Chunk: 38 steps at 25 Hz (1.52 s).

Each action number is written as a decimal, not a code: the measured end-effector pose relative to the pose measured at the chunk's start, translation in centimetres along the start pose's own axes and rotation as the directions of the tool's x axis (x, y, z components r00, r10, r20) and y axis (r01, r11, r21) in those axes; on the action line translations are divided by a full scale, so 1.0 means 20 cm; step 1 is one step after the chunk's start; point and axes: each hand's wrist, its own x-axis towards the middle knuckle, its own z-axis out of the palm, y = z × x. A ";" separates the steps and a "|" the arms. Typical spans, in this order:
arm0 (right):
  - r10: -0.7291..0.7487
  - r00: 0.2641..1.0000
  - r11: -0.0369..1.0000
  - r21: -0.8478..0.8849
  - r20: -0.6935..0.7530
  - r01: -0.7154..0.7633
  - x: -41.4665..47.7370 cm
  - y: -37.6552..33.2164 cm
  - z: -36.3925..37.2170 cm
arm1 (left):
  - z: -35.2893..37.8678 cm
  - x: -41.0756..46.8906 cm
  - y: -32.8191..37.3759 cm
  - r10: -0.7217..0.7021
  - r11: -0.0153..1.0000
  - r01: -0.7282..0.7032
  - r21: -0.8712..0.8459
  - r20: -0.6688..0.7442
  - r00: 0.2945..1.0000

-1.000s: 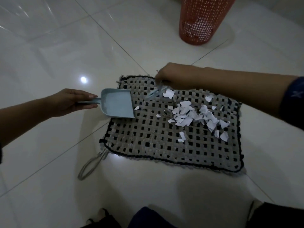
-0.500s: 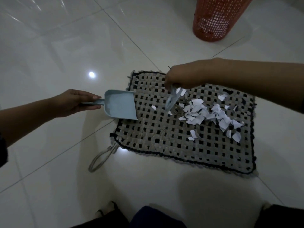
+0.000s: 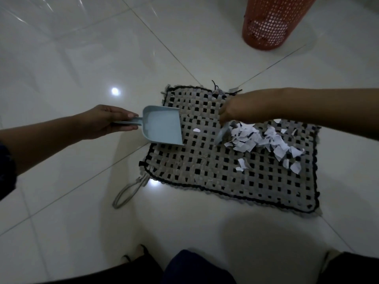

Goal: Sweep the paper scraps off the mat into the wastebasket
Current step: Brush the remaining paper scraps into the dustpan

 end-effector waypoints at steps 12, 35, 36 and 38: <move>0.580 0.799 0.792 0.343 -0.159 -0.506 -0.04 0.15 0.16 | 0.22 0.07 0.00 0.013 0.999 -0.010 -0.042 0.062 0.998; 0.890 0.457 0.344 0.681 -0.015 -0.647 -0.40 0.03 0.39 | 0.71 0.25 -0.04 -0.012 0.999 0.009 0.031 0.118 0.993; 0.879 0.476 0.357 0.697 -0.026 -0.622 -0.37 0.00 0.36 | 0.72 0.25 -0.04 -0.011 0.999 0.007 0.034 0.130 0.991; 0.865 0.501 0.363 0.728 -0.032 -0.581 -0.30 -0.04 0.32 | 0.74 0.24 -0.04 -0.001 1.000 -0.004 0.030 0.136 0.991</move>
